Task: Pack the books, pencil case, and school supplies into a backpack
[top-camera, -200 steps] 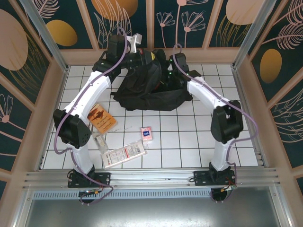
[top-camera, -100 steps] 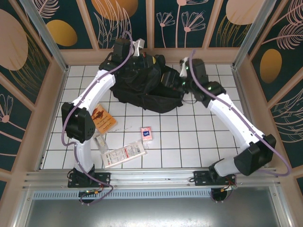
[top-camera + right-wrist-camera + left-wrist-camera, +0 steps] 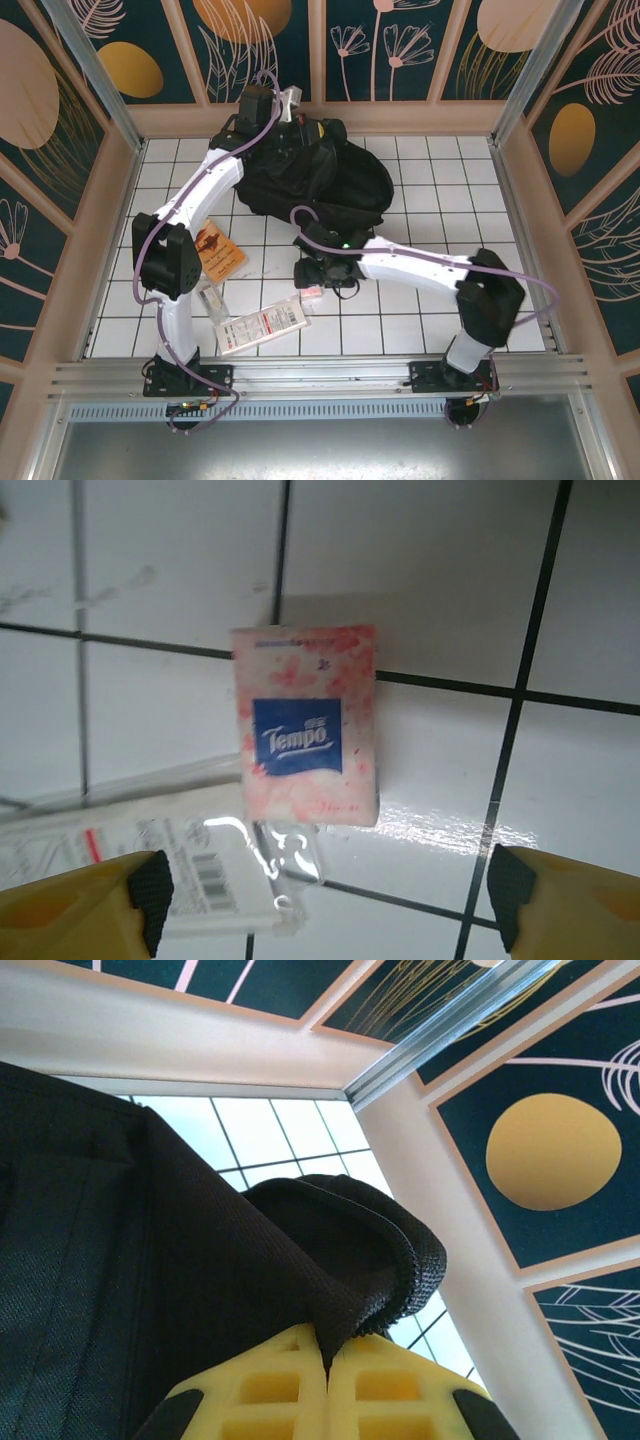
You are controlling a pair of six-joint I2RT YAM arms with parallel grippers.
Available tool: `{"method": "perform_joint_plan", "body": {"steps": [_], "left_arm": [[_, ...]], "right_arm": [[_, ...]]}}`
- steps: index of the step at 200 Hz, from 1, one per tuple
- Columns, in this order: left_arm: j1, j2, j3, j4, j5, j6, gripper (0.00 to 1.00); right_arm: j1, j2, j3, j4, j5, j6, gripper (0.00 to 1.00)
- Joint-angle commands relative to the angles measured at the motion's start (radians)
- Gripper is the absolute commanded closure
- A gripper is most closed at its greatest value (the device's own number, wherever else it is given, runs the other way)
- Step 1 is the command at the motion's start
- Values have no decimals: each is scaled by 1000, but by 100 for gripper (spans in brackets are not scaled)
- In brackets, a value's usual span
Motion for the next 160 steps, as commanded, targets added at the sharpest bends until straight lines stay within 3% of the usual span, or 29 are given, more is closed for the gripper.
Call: {"method": "perform_joint_plan", "body": {"steps": [1, 25, 53, 94, 160], "left_arm": [[13, -18, -11, 88, 17, 19, 100], [13, -20, -19, 90, 27, 18, 100], [13, -26, -20, 91, 34, 16, 100], [13, -25, -18, 97, 49, 11, 100], [13, -28, -21, 104, 63, 5, 100]], "right_arm": [[11, 114, 144, -115, 53, 84, 15], [9, 206, 218, -142, 51, 77, 9], [-8, 257, 235, -139, 32, 66, 10], [-10, 294, 214, -101, -36, 10, 16], [-21, 319, 182, -76, -38, -26, 26]]}}
